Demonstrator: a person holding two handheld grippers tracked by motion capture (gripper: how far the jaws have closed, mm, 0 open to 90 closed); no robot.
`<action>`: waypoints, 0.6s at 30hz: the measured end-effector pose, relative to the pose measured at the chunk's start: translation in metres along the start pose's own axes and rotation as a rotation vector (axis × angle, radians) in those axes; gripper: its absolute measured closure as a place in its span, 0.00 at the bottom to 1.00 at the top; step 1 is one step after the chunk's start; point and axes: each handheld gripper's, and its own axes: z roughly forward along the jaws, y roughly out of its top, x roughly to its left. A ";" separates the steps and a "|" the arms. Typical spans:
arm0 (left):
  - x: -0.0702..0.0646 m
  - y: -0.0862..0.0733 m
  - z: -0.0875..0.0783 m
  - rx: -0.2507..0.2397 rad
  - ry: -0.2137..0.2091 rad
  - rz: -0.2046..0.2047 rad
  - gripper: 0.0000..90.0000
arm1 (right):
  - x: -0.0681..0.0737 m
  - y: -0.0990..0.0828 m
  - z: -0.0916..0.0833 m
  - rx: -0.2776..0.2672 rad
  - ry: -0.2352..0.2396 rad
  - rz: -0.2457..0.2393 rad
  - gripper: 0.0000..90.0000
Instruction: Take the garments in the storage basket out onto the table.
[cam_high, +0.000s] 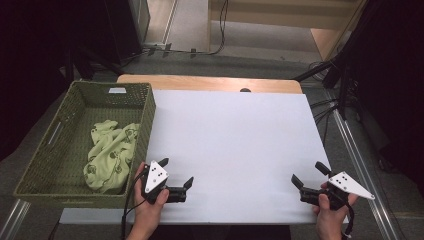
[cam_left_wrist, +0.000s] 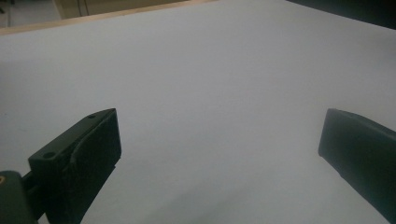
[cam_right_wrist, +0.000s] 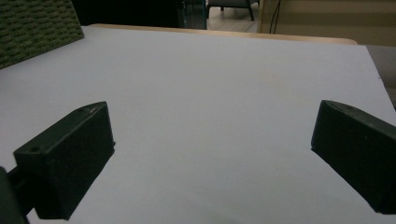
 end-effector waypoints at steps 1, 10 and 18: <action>0.000 0.000 0.000 -0.004 -0.001 -0.004 0.00 | 0.000 0.000 0.000 -0.002 0.001 0.004 0.00; -0.009 0.008 -0.003 -0.023 -0.009 0.014 0.00 | 0.002 0.000 -0.001 0.005 -0.004 -0.010 0.00; -0.022 0.028 -0.011 -0.045 -0.028 0.038 0.00 | 0.003 0.001 -0.002 0.000 -0.013 -0.009 0.00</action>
